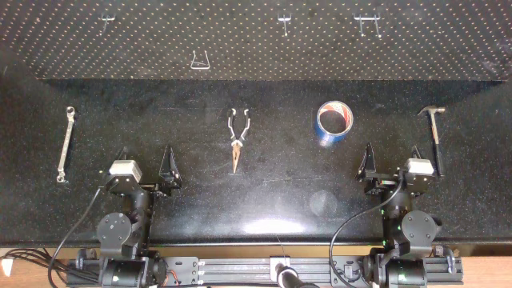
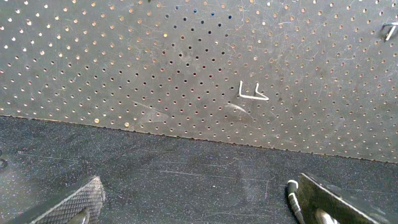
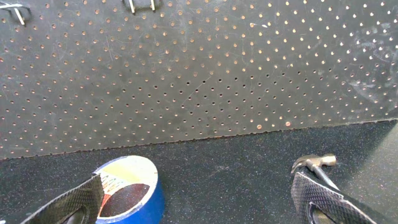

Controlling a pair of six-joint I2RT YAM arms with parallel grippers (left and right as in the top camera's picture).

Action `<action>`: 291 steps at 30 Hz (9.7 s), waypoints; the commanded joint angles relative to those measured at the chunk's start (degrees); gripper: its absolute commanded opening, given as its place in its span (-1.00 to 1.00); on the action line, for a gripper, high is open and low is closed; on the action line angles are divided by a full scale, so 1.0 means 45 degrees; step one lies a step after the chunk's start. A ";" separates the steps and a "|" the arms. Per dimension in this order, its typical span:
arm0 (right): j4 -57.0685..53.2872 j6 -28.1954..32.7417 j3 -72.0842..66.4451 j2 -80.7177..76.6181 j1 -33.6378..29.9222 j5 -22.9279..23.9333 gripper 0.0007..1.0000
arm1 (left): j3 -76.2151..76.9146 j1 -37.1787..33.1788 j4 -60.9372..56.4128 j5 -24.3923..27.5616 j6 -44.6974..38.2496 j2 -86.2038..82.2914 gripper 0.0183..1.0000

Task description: Place Tools Onto Pegboard

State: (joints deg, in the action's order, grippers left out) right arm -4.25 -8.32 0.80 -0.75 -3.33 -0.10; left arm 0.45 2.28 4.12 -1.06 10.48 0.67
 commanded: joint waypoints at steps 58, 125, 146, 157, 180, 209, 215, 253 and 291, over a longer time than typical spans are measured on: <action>0.0053 -0.0141 -0.0126 0.0083 0.0010 -0.0107 0.98 | 1.7277 -0.9753 1.0224 0.0913 -1.3964 2.4179 0.99; 0.0053 -0.0141 -0.0126 0.0083 0.0010 -0.0107 0.98 | 0.7441 -0.3313 -0.5003 0.2506 -0.2463 1.5533 -0.98; 0.0049 -0.0141 -0.0126 0.0083 0.0010 -0.0107 0.98 | 0.7441 -0.3322 -0.5100 0.2346 -0.3157 1.5227 -0.98; 0.0049 -0.0141 -0.0126 0.0083 0.0010 -0.0107 0.98 | 0.7441 -0.3327 -0.5246 0.1613 -0.3157 1.5339 -0.98; 0.0053 -0.0141 -0.0126 0.0083 0.0010 -0.0107 0.98 | 0.9243 -0.3327 -0.5780 0.1617 -0.3152 1.8603 0.43; 0.0049 -0.0141 -0.0126 0.0083 0.0010 -0.0107 0.98 | 2.3455 0.5095 1.6597 0.1141 0.3789 2.7486 0.99; 0.0049 -0.0141 -0.0126 0.0083 0.0010 -0.0107 0.98 | 2.3450 0.5056 1.5926 0.1073 0.2608 2.7889 0.99; 0.0049 -0.0141 -0.0126 0.0083 0.0010 -0.0107 0.98 | 2.0876 0.5246 1.3595 0.1598 0.3808 2.8055 1.00; 0.0049 -0.0141 -0.0126 0.0083 0.0010 -0.0107 0.98 | 2.0876 0.5353 1.3070 0.0180 0.4702 2.8040 0.15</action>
State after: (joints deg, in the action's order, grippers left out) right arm -3.88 -8.34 0.51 -0.80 -3.33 -0.32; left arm 96.07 26.09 63.05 2.81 31.33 125.03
